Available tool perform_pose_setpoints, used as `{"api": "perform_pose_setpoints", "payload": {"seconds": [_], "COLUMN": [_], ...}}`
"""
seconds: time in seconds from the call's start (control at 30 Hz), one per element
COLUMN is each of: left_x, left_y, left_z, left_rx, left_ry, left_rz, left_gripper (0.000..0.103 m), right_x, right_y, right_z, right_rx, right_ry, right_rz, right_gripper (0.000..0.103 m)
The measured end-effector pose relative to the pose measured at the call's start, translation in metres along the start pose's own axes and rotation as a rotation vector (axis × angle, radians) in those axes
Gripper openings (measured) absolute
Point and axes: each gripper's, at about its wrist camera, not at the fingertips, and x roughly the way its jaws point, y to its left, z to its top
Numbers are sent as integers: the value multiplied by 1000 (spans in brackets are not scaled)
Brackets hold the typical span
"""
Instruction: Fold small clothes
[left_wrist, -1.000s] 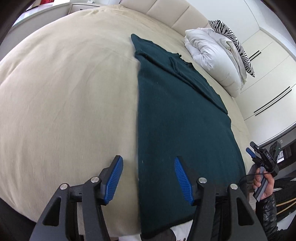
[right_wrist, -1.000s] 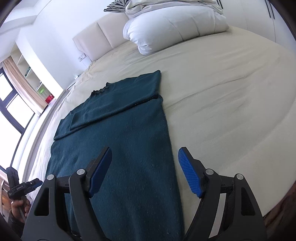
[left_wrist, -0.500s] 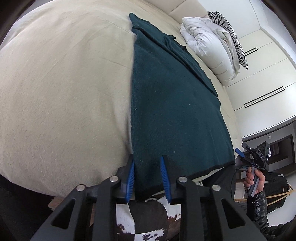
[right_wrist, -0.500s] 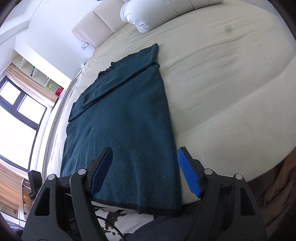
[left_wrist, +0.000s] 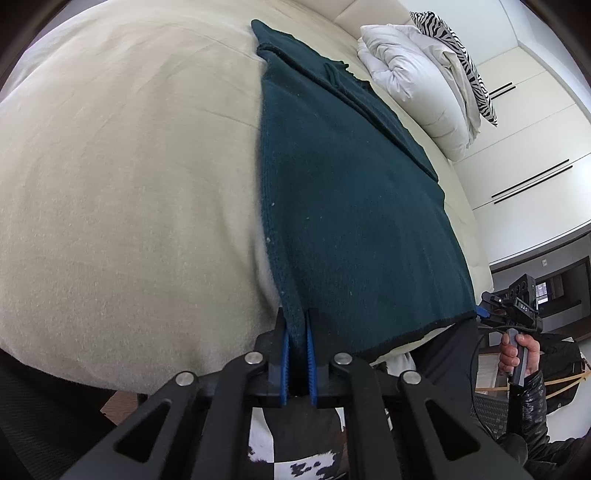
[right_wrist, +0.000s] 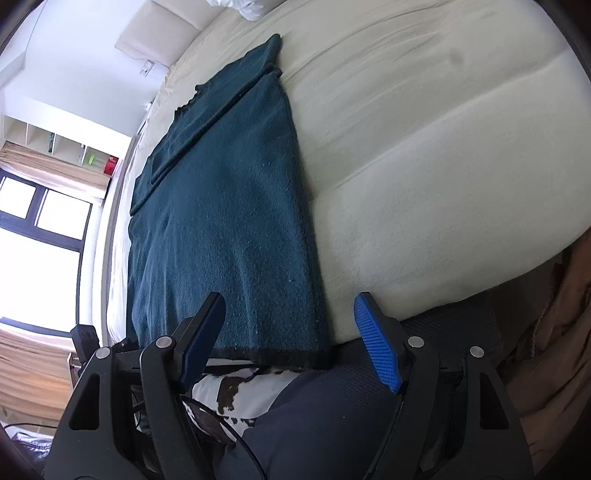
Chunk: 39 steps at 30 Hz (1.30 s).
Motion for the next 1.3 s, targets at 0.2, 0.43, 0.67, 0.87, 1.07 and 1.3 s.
{"api": "perform_pose_setpoints", "payload": {"seconds": [0.2, 0.43, 0.67, 0.87, 1.07, 1.3], "left_x": [0, -2, -9, -26, -55, -66], "left_y": [1, 2, -2, -7, -17, -17], "left_z": [-1, -2, -1, 6, 30, 81], "left_rx": [2, 8, 14, -29, -91, -174], "left_ry": [0, -2, -12, -62, -173, -278], "left_rz": [-5, -8, -8, -98, -274, -399], "left_gripper": [9, 7, 6, 6, 6, 6], "right_x": [17, 22, 14, -3, -23, -22], "right_y": [-2, -8, -22, -8, 20, 53], "right_z": [1, -5, -13, -15, 5, 45], "right_rx": [56, 102, 133, 75, 34, 24], "right_ry": [102, 101, 54, -26, -143, -234], "right_rz": [21, 79, 116, 166, 271, 357], "right_gripper": [68, 46, 7, 6, 6, 6]}}
